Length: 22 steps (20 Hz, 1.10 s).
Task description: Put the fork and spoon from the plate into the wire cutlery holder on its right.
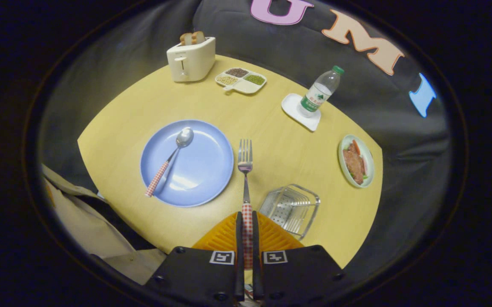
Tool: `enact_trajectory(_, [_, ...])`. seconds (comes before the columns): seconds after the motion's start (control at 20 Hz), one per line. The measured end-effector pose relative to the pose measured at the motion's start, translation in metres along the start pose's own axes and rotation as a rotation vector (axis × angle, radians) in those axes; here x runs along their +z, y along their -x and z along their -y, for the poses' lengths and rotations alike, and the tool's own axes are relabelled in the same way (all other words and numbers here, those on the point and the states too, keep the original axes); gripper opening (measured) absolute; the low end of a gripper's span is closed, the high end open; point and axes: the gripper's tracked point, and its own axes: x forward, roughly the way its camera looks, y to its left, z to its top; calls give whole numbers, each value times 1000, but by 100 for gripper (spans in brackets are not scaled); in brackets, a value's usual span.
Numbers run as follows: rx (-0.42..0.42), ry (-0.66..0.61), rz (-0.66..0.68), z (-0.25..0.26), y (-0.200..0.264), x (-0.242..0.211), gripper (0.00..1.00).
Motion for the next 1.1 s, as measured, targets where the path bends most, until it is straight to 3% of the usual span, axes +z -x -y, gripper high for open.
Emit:
enact_trajectory(0.3, [-40, 111, -127, 53, 28, -23, 11])
enact_trajectory(0.5, [-9, 161, -238, 69, 32, -46, 11])
enact_trajectory(0.9, [16, 265, -439, 90, 5, -68, 11])
enact_trajectory(1.1, [44, 289, -476, 84, -11, -67, 11])
